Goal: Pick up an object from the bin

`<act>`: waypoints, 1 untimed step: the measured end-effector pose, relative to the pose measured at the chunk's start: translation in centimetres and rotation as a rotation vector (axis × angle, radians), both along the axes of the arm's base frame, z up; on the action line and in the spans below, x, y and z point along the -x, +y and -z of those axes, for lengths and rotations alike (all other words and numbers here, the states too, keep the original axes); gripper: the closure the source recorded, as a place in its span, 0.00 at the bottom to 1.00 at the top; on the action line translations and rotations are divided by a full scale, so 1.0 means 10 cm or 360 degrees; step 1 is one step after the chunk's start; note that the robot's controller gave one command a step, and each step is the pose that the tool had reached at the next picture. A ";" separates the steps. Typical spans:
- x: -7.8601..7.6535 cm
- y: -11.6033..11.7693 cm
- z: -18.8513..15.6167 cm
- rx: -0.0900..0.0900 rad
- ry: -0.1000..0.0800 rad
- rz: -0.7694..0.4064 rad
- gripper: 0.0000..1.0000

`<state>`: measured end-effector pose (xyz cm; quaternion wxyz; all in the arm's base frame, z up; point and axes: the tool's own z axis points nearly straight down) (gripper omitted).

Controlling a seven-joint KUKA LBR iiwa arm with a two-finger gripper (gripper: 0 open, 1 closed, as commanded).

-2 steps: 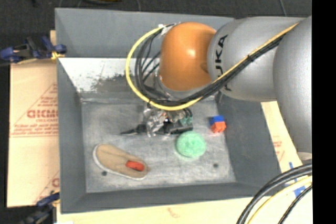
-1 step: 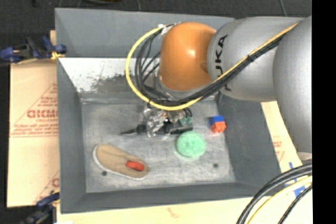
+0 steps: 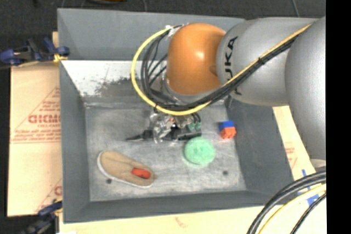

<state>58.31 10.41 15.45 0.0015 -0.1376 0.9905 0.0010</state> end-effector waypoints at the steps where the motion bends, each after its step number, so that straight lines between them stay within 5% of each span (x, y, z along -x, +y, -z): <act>1: 0.00 0.00 0.00 0.0000 0.0000 0.0001 1.00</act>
Offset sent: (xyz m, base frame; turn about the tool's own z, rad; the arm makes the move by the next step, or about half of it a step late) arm 0.0000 0.0000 0.0000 0.0000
